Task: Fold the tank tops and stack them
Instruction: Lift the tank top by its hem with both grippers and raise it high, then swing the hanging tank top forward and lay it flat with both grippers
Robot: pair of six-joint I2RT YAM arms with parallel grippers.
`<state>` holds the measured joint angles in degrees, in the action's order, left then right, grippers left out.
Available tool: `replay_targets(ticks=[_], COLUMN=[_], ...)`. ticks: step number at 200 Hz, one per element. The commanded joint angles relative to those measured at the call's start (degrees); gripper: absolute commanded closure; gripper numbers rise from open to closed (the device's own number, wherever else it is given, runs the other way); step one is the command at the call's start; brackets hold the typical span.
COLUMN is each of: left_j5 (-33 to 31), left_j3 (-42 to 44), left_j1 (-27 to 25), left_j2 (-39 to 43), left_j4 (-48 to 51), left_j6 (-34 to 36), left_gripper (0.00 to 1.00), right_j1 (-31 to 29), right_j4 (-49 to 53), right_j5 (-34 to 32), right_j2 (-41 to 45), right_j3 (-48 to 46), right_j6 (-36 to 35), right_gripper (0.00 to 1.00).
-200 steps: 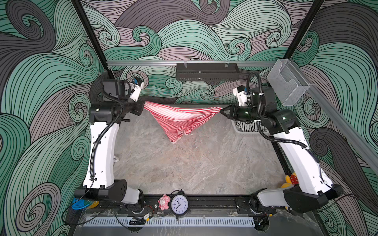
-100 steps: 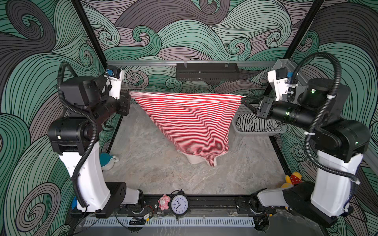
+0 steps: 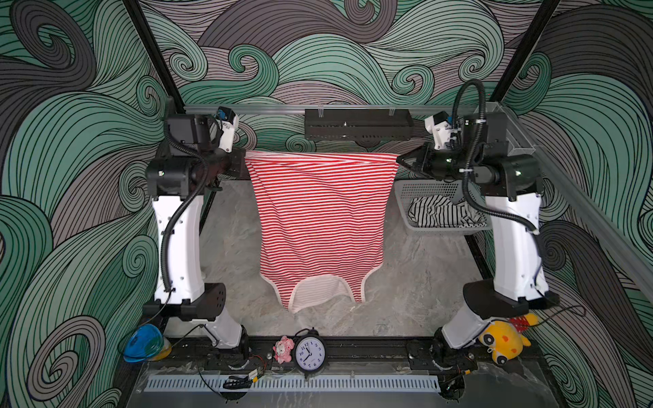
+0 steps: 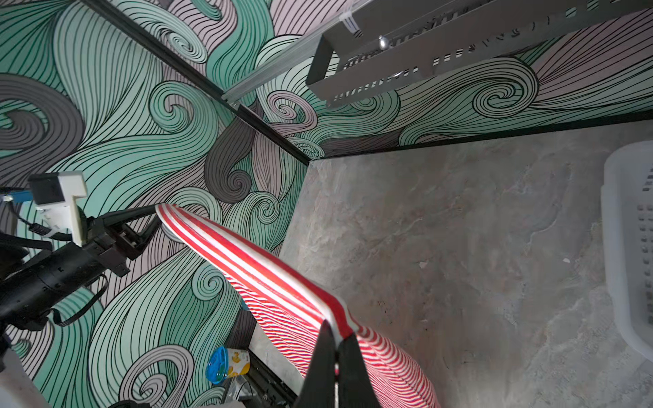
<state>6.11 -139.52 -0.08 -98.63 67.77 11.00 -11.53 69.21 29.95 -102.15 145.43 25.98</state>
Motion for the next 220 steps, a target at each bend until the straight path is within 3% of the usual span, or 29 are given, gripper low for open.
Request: replay_targets(ticks=[1, 25, 41, 68, 102, 120, 136, 151, 174, 195, 220], left_j5=[-5.24, -9.27, -10.28, -10.7, -10.76, -11.2, -10.4, -8.96, -5.36, -1.7, 1.87], left_j3=[-7.56, -18.67, -23.21, -7.17, 15.81, 29.47, 41.98, 52.48, 64.17, 72.93, 84.22], left_j1=[0.34, 0.39, 0.42, 0.5, 0.77, 1.88, 2.55, 2.77, 2.8, 2.79, 2.67], left_j2=[-5.17, -11.91, -12.0, -1.55, 7.1, 9.48, 11.57, 12.81, 14.61, 16.83, 20.1], left_j4=[-5.49, -6.39, -6.01, -14.55, -22.69, -27.18, -32.46, -36.04, -35.41, -31.46, -31.72], left_j6=[-0.72, -0.37, -1.26, -1.91, -0.56, -0.72, -0.34, 0.01, 1.07, 3.38, 11.9], left_gripper=[1.0, 1.0, 1.0, 1.0, 1.0, 1.0, 1.0, 1.0, 1.0, 1.0, 1.0], right_j1=[3.39, 7.47, 10.28, 13.42, 13.0, 12.6, 12.16, 11.82, 11.3, 9.01, 6.53], right_j4=[-2.02, -7.27, -16.22, -27.94, -26.33, -29.26, -41.34, -46.71, -55.91, -57.69, -57.47], right_j5=[5.11, 12.96, 17.43, 20.74, 21.05, 20.51, 21.43, 21.42, 22.03, 20.51, 19.28], right_j2=[-7.2, -15.78, -14.62, -8.61, -8.14, -5.07, 0.55, 4.91, 12.98, 20.44, 25.31], right_j3=[8.7, 20.49, 18.61, 7.98, 1.96, -10.91, -30.08, -44.24, -66.43, -82.82, -96.41], right_j6=[1.04, 7.81, 14.55, 20.64, 18.71, 16.59, 19.16, 18.45, 19.19, 17.09, 15.07], right_gripper=[1.0, 1.0, 1.0, 1.0, 1.0, 1.0, 1.0, 1.0, 1.0, 1.0, 1.0])
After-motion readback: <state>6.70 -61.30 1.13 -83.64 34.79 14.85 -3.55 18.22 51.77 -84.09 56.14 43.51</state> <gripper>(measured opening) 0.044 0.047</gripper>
